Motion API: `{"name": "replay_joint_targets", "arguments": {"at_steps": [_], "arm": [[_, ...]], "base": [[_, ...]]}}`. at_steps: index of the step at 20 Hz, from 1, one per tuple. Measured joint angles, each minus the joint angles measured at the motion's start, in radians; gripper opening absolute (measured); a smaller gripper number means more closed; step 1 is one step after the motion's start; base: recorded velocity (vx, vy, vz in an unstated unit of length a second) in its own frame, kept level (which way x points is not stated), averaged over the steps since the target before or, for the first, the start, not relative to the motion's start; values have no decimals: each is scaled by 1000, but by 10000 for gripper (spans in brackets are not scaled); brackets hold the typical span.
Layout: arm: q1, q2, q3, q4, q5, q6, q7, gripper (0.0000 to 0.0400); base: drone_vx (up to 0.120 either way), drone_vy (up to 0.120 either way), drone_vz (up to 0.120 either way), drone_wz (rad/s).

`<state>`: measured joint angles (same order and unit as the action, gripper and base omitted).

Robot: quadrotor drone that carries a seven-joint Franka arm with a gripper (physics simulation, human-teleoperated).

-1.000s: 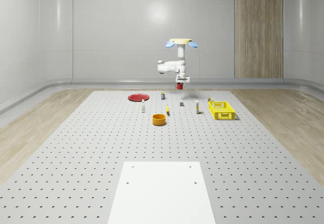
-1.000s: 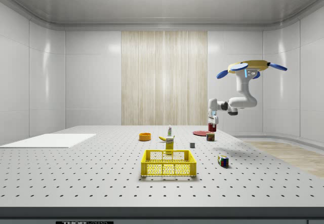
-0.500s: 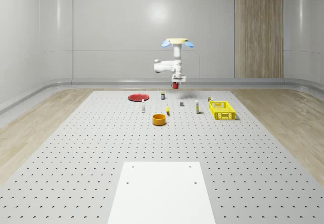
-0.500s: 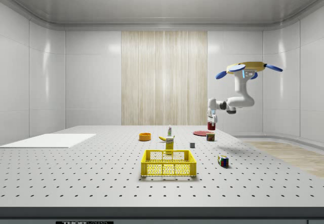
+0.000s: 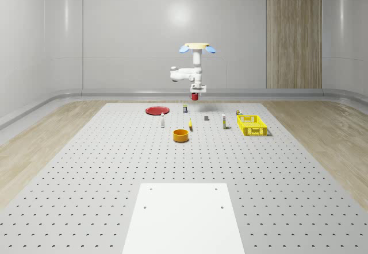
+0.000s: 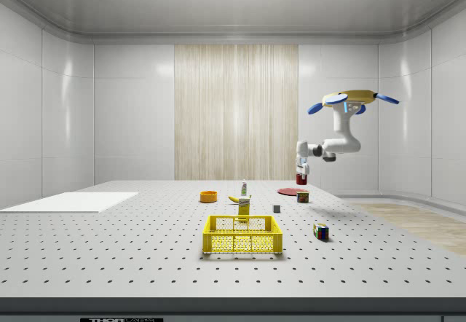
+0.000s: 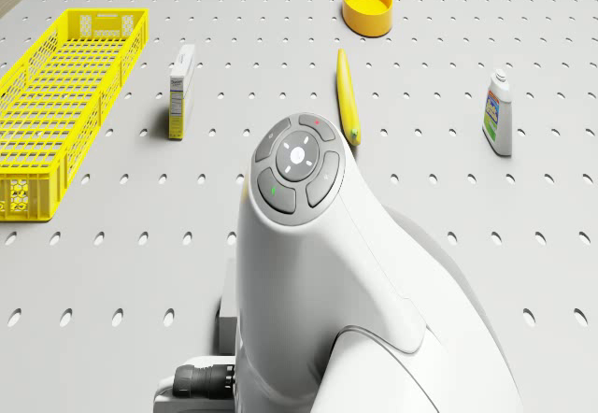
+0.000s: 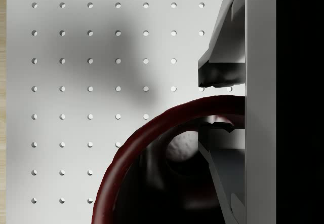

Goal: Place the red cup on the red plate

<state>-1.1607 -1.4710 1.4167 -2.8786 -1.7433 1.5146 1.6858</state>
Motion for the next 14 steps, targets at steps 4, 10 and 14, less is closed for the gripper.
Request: {"name": "replay_joint_targets", "arguments": {"at_steps": [4, 10, 14], "arm": [[-1, -9, 1, 0, 4, 8, 1, 100], [-4, -22, 3, 1, 9, 20, 3, 100], [-5, -29, 4, 1, 12, 27, 4, 100]], "base": [[0, -120, 0, 0], [0, -120, 0, 0], [0, -120, 0, 0]]}}
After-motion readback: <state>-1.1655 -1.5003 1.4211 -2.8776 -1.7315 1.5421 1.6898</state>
